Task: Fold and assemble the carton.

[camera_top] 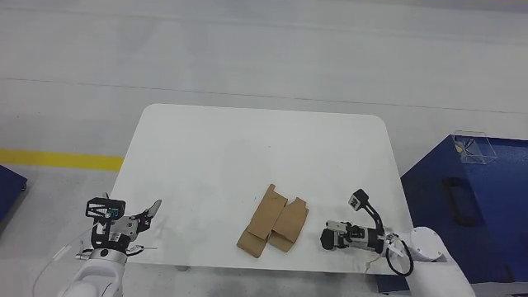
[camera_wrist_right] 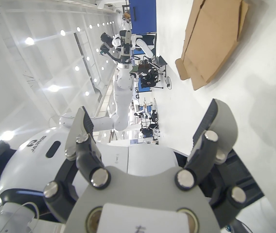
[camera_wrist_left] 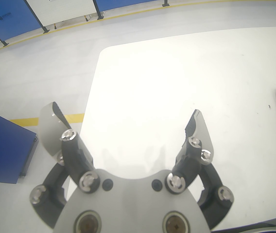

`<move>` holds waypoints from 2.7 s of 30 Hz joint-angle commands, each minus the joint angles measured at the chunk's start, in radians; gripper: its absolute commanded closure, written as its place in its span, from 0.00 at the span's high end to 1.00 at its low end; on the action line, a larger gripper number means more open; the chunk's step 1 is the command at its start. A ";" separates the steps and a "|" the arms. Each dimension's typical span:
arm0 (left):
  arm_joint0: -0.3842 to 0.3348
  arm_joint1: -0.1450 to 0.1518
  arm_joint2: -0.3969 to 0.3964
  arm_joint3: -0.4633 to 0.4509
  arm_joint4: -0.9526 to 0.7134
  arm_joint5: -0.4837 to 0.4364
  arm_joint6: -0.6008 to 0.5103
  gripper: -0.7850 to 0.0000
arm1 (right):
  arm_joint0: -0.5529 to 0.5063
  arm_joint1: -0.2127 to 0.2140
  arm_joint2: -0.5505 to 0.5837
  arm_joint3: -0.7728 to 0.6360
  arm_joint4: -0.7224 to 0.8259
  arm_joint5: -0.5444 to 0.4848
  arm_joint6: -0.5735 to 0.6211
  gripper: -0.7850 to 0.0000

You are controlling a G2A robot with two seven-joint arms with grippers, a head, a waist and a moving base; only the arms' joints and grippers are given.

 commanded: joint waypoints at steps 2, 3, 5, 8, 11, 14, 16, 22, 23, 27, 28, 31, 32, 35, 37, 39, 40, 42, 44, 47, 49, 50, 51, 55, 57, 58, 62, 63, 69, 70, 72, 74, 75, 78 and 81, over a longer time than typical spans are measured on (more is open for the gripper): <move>0.000 0.000 0.000 0.000 0.000 0.000 0.000 1.00 | 0.014 -0.010 -0.055 0.018 -0.031 -0.019 -0.063 0.99; 0.000 0.000 0.000 0.000 0.000 0.000 0.000 1.00 | 0.024 -0.014 -0.076 0.030 -0.051 -0.019 -0.095 0.88; 0.000 0.000 0.000 0.000 0.000 0.000 0.000 1.00 | 0.038 -0.018 -0.098 0.043 -0.072 -0.023 -0.127 0.52; 0.000 0.000 0.000 0.000 0.000 0.000 0.000 1.00 | 0.061 -0.025 -0.134 0.067 -0.120 -0.023 -0.189 0.49; 0.000 0.000 0.000 0.000 0.000 0.000 0.000 1.00 | 0.083 -0.030 -0.163 0.091 -0.151 -0.006 -0.234 0.49; 0.000 0.000 0.000 0.000 0.000 0.000 0.000 1.00 | 0.099 -0.034 -0.185 0.105 -0.187 0.004 -0.292 0.50; 0.000 0.000 0.000 0.000 0.000 0.000 0.000 1.00 | 0.106 -0.037 -0.200 0.110 -0.203 0.007 -0.320 0.50; 0.000 0.000 0.000 0.000 0.000 0.000 0.000 1.00 | 0.147 -0.049 -0.247 0.155 -0.223 0.018 -0.360 0.50; 0.000 0.000 0.000 0.000 0.000 0.000 0.000 1.00 | 0.154 -0.052 -0.255 0.163 -0.219 0.018 -0.362 0.48; 0.000 0.000 0.000 0.000 0.000 0.000 0.000 1.00 | 0.177 -0.060 -0.275 0.198 -0.189 -0.020 -0.361 0.00; 0.000 0.000 0.000 0.000 0.000 0.000 0.000 1.00 | 0.181 -0.061 -0.277 0.205 -0.185 -0.027 -0.358 0.00; 0.000 0.000 0.000 0.000 0.000 0.000 0.000 1.00 | 0.195 -0.064 -0.280 0.226 -0.148 -0.061 -0.336 0.00; 0.000 0.000 0.000 0.000 0.000 0.000 0.000 1.00 | 0.202 -0.065 -0.279 0.233 -0.131 -0.069 -0.324 0.00; 0.000 0.000 0.000 0.000 0.000 0.000 0.000 1.00 | 0.221 -0.067 -0.269 0.230 -0.057 -0.122 -0.272 0.00; 0.000 0.000 0.000 0.000 0.000 0.000 0.000 1.00 | 0.232 -0.062 -0.250 0.210 -0.032 -0.171 -0.241 0.00; 0.000 0.000 0.000 0.000 0.000 0.000 0.000 1.00 | 0.239 -0.052 -0.218 0.161 -0.009 -0.195 -0.203 0.00; 0.000 0.000 0.000 0.000 0.000 0.000 0.000 1.00 | 0.242 -0.044 -0.198 0.128 -0.007 -0.193 -0.189 0.00; 0.000 0.000 0.000 0.000 0.000 0.000 0.000 1.00 | 0.246 -0.029 -0.157 0.033 0.008 -0.161 -0.132 0.00; 0.000 0.000 0.000 0.000 0.000 0.000 0.000 1.00 | 0.255 -0.014 -0.119 -0.070 0.033 -0.099 -0.056 0.00; 0.000 0.000 0.000 0.000 0.000 0.000 0.000 1.00 | 0.278 0.005 -0.055 -0.209 0.045 -0.027 0.004 0.00; 0.000 0.000 0.000 0.000 0.000 0.000 0.000 1.00 | 0.293 0.014 -0.026 -0.292 0.061 0.025 0.037 0.00; 0.000 0.000 0.000 0.000 0.000 0.000 0.000 1.00 | 0.303 0.018 -0.012 -0.326 0.062 0.048 0.045 0.00; 0.000 0.000 0.000 0.000 0.000 0.000 0.000 1.00 | 0.314 0.022 -0.003 -0.360 0.061 0.063 0.053 0.00; 0.000 0.000 0.000 0.000 0.000 0.000 0.000 1.00 | 0.352 0.031 0.013 -0.443 0.062 0.105 0.080 0.00; 0.000 0.000 0.000 0.000 0.000 0.000 0.000 1.00 | 0.378 0.034 0.018 -0.451 0.073 0.125 0.086 0.00; 0.000 0.000 0.000 0.000 0.000 0.000 0.000 1.00 | 0.390 0.035 0.015 -0.456 0.080 0.128 0.095 0.00; 0.000 0.000 0.000 0.000 0.000 0.000 0.000 1.00 | 0.420 0.042 0.018 -0.461 0.104 0.126 0.152 0.00; 0.000 0.000 0.000 0.000 0.000 0.000 0.000 1.00 | 0.420 0.042 0.018 -0.461 0.104 0.126 0.152 0.00; 0.000 0.000 0.000 0.000 0.000 0.000 0.000 1.00 | 0.420 0.042 0.018 -0.461 0.104 0.126 0.152 0.00; 0.000 0.000 0.000 0.000 0.000 0.000 0.000 1.00 | 0.420 0.042 0.018 -0.461 0.104 0.126 0.152 0.00; 0.000 0.000 0.000 0.000 0.000 0.000 0.000 1.00 | 0.420 0.042 0.018 -0.461 0.104 0.126 0.152 0.00; 0.000 0.000 0.000 0.000 0.000 0.000 0.000 1.00 | 0.420 0.042 0.018 -0.461 0.104 0.126 0.152 0.00; 0.000 0.000 0.000 0.000 0.000 0.000 0.000 1.00 | 0.420 0.042 0.018 -0.461 0.104 0.126 0.152 0.00; 0.000 0.000 0.000 0.000 0.000 0.000 0.000 1.00 | 0.420 0.042 0.018 -0.461 0.104 0.126 0.152 0.00; 0.000 0.000 0.000 0.000 0.000 0.000 0.000 1.00 | 0.420 0.042 0.018 -0.461 0.104 0.126 0.152 0.00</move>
